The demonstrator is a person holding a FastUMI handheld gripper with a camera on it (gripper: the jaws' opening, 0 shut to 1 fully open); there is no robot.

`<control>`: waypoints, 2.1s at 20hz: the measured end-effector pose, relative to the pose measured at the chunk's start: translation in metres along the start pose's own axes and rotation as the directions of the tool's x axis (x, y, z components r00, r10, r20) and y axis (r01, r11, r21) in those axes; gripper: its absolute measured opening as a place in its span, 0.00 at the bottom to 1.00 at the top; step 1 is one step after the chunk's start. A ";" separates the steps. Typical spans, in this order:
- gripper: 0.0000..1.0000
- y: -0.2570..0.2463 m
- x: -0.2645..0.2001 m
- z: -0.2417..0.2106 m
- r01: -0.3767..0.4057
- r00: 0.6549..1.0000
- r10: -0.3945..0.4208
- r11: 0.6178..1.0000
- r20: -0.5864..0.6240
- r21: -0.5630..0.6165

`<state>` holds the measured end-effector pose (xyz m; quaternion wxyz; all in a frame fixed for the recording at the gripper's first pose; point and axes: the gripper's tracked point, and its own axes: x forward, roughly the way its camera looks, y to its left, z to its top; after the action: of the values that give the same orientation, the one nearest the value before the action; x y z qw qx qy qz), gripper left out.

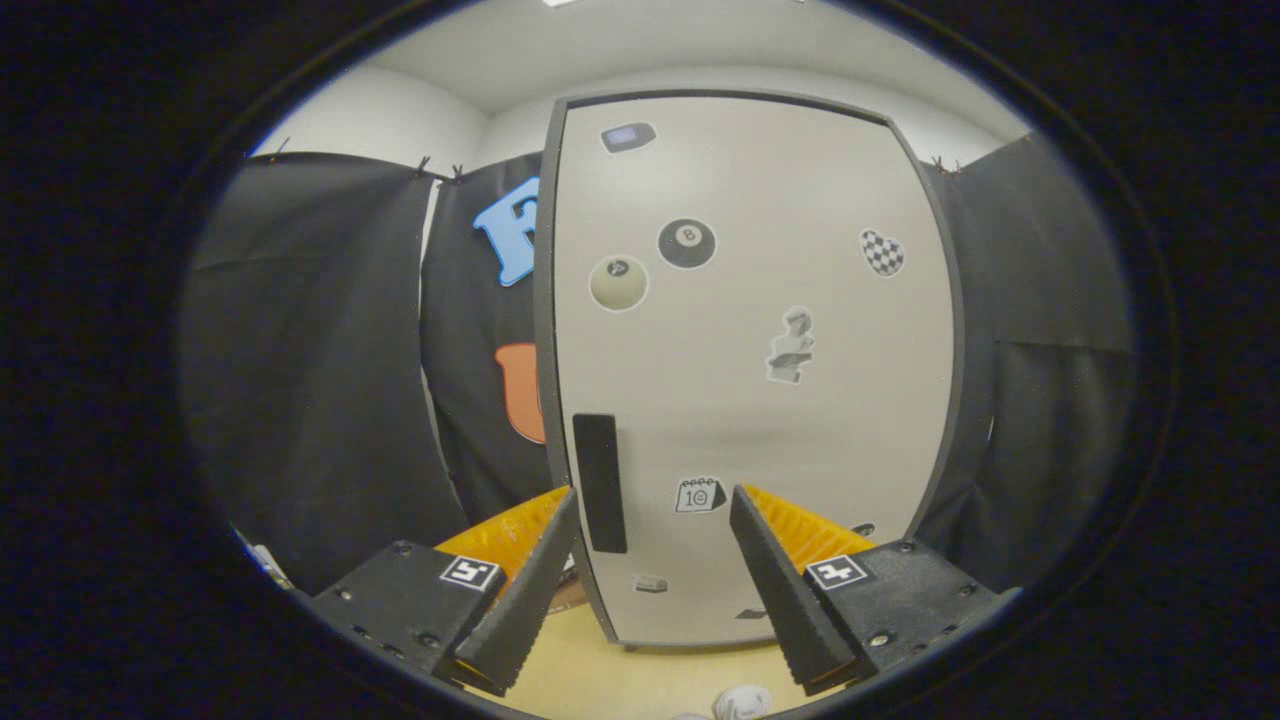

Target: Open the shoe cabinet door, grab the shoes and put them into the shoe cabinet, then close the shoe cabinet door.

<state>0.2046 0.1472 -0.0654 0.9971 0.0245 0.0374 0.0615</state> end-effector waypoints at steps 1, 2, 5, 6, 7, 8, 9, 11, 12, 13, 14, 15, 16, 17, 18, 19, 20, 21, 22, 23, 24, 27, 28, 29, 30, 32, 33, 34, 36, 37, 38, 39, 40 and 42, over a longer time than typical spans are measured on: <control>0.96 0.006 0.011 -0.002 -0.010 1.000 0.010 1.000 -0.007 0.004; 0.96 0.010 0.021 -0.004 -0.013 1.000 0.013 1.000 -0.013 -0.004; 0.96 0.019 0.046 -0.007 -0.015 1.000 0.014 0.999 -0.014 -0.035; 0.97 0.021 0.053 -0.011 -0.014 1.000 0.013 0.999 -0.020 -0.032; 0.96 0.022 0.060 -0.012 -0.010 1.000 0.010 0.999 -0.022 -0.031; 0.94 0.024 0.066 -0.014 -0.010 1.000 0.009 1.000 -0.029 -0.027; 0.88 0.026 0.070 -0.017 -0.014 0.999 0.013 1.000 -0.038 -0.020; 0.83 0.031 0.078 -0.020 -0.023 0.999 0.022 1.000 -0.047 -0.010; 0.81 0.032 0.080 -0.022 -0.024 0.998 0.023 1.000 -0.051 -0.009; 0.77 0.034 0.082 -0.022 -0.023 0.998 0.023 1.000 -0.054 -0.010; 0.73 0.034 0.083 -0.024 -0.019 0.998 0.019 1.000 -0.056 -0.010; 0.68 0.033 0.084 -0.024 -0.007 0.998 0.006 1.000 -0.056 -0.006; 0.64 0.030 0.085 -0.023 0.013 0.999 -0.013 1.000 -0.049 0.001; 0.56 0.027 0.085 -0.024 0.026 0.999 -0.026 1.000 -0.048 0.006; 0.51 0.029 0.087 -0.023 0.024 0.999 -0.023 1.000 -0.046 0.017; 0.47 0.029 0.085 -0.024 0.026 0.998 -0.025 1.000 -0.049 0.016; 0.42 0.029 0.085 -0.024 0.027 0.998 -0.026 1.000 -0.052 0.015; 0.37 0.029 0.085 -0.023 0.025 0.998 -0.024 1.000 -0.051 0.018; 0.37 0.029 0.085 -0.024 0.019 0.998 -0.018 1.000 -0.055 0.015; 0.36 0.029 0.084 -0.024 0.011 0.998 -0.011 1.000 -0.061 0.009; 0.35 0.029 0.082 -0.025 0.005 0.998 -0.004 1.000 -0.066 0.011; 0.33 0.028 0.079 -0.025 -0.008 0.998 0.008 1.000 -0.068 0.002; 0.33 0.027 0.076 -0.026 -0.013 0.998 0.012 1.000 -0.068 -0.002; 0.32 0.027 0.073 -0.026 -0.017 0.998 0.017 1.000 -0.066 -0.002; 0.32 0.029 0.067 -0.026 -0.025 0.998 0.025 1.000 -0.064 -0.007; 0.31 0.031 0.056 -0.027 -0.049 0.997 0.048 0.999 -0.054 -0.010; 0.31 0.031 0.050 -0.027 -0.063 0.997 0.063 0.998 -0.049 -0.012; 0.30 0.030 0.044 -0.027 -0.073 0.996 0.072 0.997 -0.048 -0.017; 0.30 0.028 0.033 -0.028 -0.089 0.995 0.088 0.996 -0.042 -0.025; 0.29 0.027 0.029 -0.028 -0.094 0.995 0.093 0.995 -0.038 -0.024; 0.29 0.025 0.024 -0.029 -0.099 0.994 0.098 0.995 -0.037 -0.019; 0.29 0.024 0.020 -0.029 -0.106 0.994 0.105 0.994 -0.037 -0.015; 0.29 0.022 0.017 -0.030 -0.108 0.994 0.108 0.994 -0.036 -0.010; 0.28 0.018 0.011 -0.031 -0.110 0.993 0.110 0.994 -0.033 -0.009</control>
<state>0.2111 0.1674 -0.0958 0.9916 0.0201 0.0520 0.1168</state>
